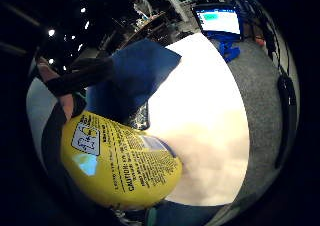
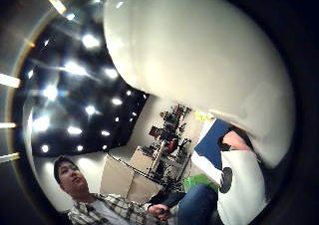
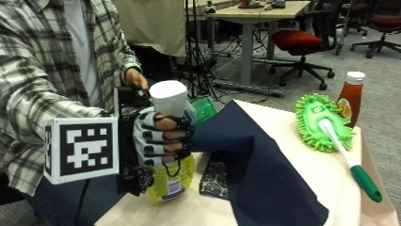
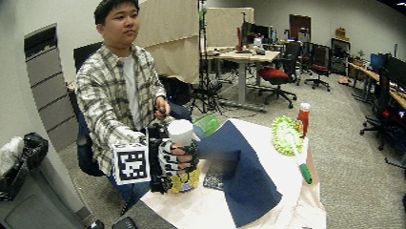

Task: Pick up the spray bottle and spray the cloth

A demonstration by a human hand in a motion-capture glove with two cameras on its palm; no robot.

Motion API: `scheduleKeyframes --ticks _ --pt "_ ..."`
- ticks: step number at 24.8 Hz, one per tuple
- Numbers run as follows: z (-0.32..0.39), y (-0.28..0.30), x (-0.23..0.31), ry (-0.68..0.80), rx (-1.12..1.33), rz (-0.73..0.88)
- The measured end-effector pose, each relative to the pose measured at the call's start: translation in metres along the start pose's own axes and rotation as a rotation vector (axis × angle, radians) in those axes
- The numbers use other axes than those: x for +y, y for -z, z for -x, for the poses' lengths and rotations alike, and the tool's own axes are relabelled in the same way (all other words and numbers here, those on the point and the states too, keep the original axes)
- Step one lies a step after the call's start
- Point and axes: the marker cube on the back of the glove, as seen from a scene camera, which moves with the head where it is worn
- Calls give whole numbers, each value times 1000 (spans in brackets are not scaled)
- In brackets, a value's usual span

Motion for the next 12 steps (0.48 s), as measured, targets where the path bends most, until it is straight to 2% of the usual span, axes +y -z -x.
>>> scheduleKeyframes --ticks 5,12 --pt "27 9 -15 73 74 43" --pt "70 7 -38 170 273 215"
